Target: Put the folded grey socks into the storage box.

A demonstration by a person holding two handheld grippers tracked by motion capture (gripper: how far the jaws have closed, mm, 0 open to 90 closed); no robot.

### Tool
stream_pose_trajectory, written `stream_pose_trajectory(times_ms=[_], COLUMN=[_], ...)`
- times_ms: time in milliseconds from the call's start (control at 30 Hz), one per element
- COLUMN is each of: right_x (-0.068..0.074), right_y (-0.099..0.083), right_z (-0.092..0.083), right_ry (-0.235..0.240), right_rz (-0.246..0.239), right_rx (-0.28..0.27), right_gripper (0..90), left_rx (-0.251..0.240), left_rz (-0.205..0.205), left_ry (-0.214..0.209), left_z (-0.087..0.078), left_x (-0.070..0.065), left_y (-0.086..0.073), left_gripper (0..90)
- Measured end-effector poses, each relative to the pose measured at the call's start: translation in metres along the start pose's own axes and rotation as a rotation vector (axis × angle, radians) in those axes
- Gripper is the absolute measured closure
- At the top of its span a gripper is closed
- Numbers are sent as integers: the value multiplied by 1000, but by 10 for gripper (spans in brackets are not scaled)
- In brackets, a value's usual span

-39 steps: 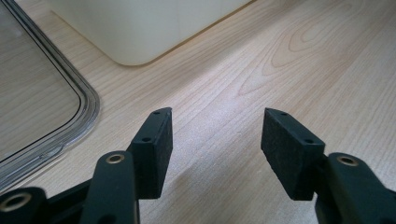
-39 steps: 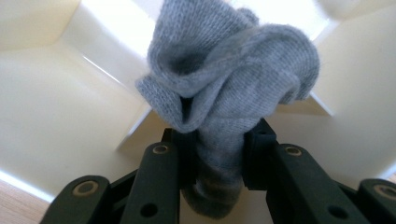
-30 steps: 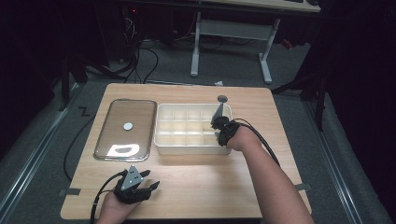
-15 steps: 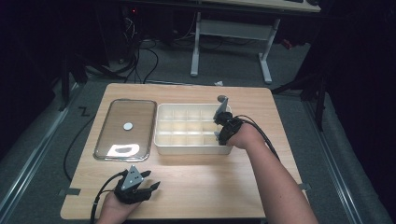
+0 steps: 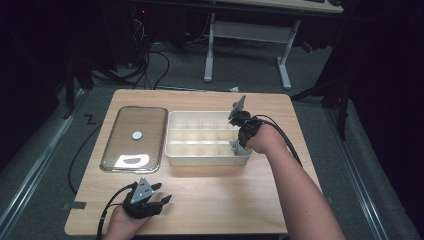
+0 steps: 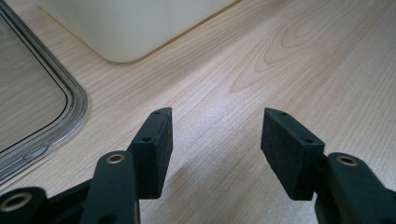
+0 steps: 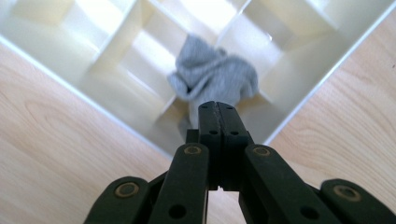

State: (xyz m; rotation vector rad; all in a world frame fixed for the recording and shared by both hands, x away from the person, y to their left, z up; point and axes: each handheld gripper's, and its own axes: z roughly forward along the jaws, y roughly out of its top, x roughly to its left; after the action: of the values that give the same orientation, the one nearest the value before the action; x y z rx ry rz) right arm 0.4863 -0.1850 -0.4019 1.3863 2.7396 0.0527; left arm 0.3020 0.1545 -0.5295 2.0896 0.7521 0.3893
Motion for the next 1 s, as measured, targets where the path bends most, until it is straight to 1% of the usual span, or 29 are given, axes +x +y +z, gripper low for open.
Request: stream_pose_trajectory(times_ms=[100,133,167,200,267,300,333,367,467,500,533,567,600,633,733,767,800,900,967,1000], right_x=[1,1,1,1,2,2,1,0,0,2,2,2,3,2,2,2,1,1,1,1], right_y=[3,5,5,6,7,7,8,8,9,9,10,10,11,13,15,16,17,18,18,17], right_z=[2,8,8,16,24,24,30,33,43,47,50,50,54,60,63,64,65,67,67,68], right_ry=[-8,-17,-17,-20,-23,-23,-20,-21,-19,-17,-24,-24,-26,-27,-23,-22,-15,-6,-4,-10], right_rz=[12,21,21,21,35,35,28,24,17,30,11,11,20,14,13,23,24,64,67,57], right_rx=[-2,8,8,21,33,33,39,44,79,90,93,93,102,120,131,139,146,161,157,147], right_gripper=[900,900,900,900,900,900,900,900,900,900,900,900,900,900,900,900,900,900,900,900], left_rx=[-1,-2,-2,-1,-4,-4,-2,-2,-4,-2,-2,-2,-2,1,0,0,3,3,3,3], left_rz=[-2,-3,-3,-3,-5,-5,-4,-4,-6,-5,-5,-4,-6,-4,-4,-4,-2,-3,-3,-3], left_ry=[-1,-1,-1,-2,0,0,-3,-3,-4,-4,-4,-3,-5,-6,-5,-5,-6,-9,-10,-11], left_z=[0,0,0,0,0,0,0,0,0,0,0,0,0,0,1,1,1,1,1,1], left_x=[0,0,0,1,0,0,0,0,0,0,0,0,0,0,0,0,0,-1,-1,-1], left_y=[0,0,0,0,0,0,0,0,0,0,0,-1,-1,-1,-1,-1,-1,-1,-1,-1], left_gripper=[442,442,442,442,443,443,442,442,442,442,442,442,442,442,442,442,442,442,442,442])
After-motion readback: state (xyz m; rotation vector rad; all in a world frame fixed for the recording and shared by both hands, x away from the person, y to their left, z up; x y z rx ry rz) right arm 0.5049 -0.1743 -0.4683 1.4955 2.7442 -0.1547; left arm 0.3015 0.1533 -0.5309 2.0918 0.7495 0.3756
